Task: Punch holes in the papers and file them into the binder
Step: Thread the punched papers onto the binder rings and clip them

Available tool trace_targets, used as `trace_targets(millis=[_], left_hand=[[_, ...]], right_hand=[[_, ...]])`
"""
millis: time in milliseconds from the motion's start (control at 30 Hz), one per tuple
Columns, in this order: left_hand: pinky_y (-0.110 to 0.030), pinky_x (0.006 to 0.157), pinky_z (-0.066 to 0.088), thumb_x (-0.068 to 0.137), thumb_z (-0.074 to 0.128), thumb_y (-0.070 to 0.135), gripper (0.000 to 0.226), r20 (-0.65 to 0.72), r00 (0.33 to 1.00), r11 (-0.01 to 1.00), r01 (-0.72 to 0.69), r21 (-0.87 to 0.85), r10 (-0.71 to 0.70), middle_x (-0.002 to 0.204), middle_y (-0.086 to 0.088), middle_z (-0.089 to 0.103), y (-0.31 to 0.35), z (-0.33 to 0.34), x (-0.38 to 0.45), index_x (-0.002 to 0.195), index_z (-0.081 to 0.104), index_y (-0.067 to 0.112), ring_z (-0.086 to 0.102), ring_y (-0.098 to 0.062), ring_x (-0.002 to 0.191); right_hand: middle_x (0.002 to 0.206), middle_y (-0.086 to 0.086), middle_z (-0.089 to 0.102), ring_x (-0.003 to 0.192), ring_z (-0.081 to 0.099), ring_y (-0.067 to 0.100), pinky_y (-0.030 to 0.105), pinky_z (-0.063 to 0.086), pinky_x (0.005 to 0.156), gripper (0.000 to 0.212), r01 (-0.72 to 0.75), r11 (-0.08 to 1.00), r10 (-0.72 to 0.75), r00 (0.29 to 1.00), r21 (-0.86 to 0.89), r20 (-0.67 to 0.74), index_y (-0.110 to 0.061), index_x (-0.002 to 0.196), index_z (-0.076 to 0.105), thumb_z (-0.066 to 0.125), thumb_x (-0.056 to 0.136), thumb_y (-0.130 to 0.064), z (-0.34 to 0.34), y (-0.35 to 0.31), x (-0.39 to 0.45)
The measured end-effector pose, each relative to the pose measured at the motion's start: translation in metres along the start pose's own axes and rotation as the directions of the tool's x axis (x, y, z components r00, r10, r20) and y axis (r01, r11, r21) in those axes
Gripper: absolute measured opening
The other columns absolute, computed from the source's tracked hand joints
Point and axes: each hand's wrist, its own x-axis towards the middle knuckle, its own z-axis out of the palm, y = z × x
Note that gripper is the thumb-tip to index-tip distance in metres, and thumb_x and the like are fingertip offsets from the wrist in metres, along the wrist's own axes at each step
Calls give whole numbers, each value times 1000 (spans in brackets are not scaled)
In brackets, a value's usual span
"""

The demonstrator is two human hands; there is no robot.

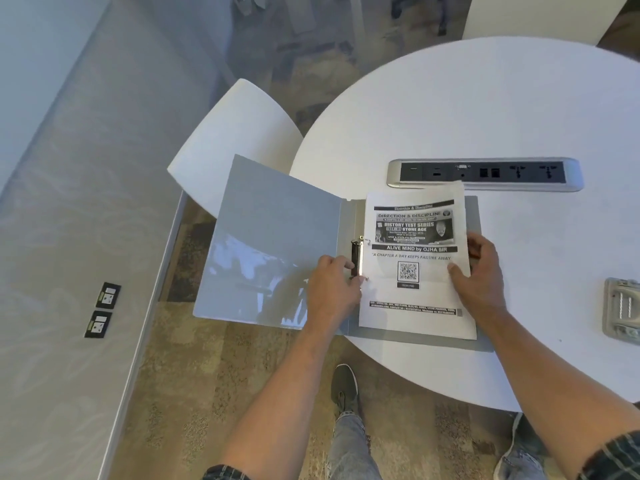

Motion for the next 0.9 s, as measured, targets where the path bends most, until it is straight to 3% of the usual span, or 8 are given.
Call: trace_targets(millis=[133,200,333,400,500,667,767,900], left_hand=[[-41,102,46,88,71,37,34,-275,956,990,-71,121,102,133,0,55,-19,-37,-26,117,67,20,52,-21,121],[-39,100,49,89,70,37,30,-298,952,996,-52,71,70,128,3,57,-30,-50,-33,115,67,21,54,-19,119],[-25,96,46,92,67,38,28,-157,987,999,-30,-11,28,124,7,57,-36,-52,-47,116,66,23,57,-13,113],[-25,100,44,92,68,38,30,-93,995,998,-40,-44,36,126,6,56,-35,-44,-53,117,66,22,56,-12,115],[-34,103,47,90,68,41,34,-30,999,997,-46,-56,45,127,6,55,-29,-31,-57,117,67,22,58,-15,116],[-34,102,47,88,66,50,37,57,997,995,-55,-82,60,128,7,54,-7,-18,-56,116,66,26,56,-16,117],[-36,104,46,89,65,51,36,98,993,995,-58,-79,66,129,5,55,3,-15,-51,116,66,27,56,-16,118],[-33,100,47,89,67,49,34,133,990,987,-26,-157,47,123,6,56,9,-17,-49,114,67,26,56,-10,110]], right_hand=[[138,3,51,126,53,18,45,46,111,64,-72,991,69,997,-113,-33,-18,143,45,65,85,0,7,-5,0],[142,5,45,131,49,23,48,44,113,64,-87,975,80,996,-205,-40,-18,146,43,61,87,-1,12,-11,-2],[150,9,38,139,43,28,33,31,116,68,-110,954,96,993,-278,-64,-14,152,43,55,88,6,21,-27,-7],[147,7,39,136,47,27,30,32,114,66,-124,958,106,991,-259,-82,-16,147,48,57,85,8,21,-33,-8],[149,7,38,138,45,30,36,35,116,58,-60,959,38,996,-277,-82,-18,139,53,64,86,1,23,-41,-10],[169,9,20,151,26,25,38,24,122,61,22,864,-14,1000,-503,20,-15,153,45,66,96,-20,29,-53,-13],[172,9,7,157,14,28,43,20,126,68,-25,829,47,999,-558,25,-10,158,34,61,100,-31,28,-50,-11],[170,21,3,157,5,37,52,15,123,63,-20,693,-6,999,-720,-33,-15,156,39,45,103,-49,32,-55,-13]])
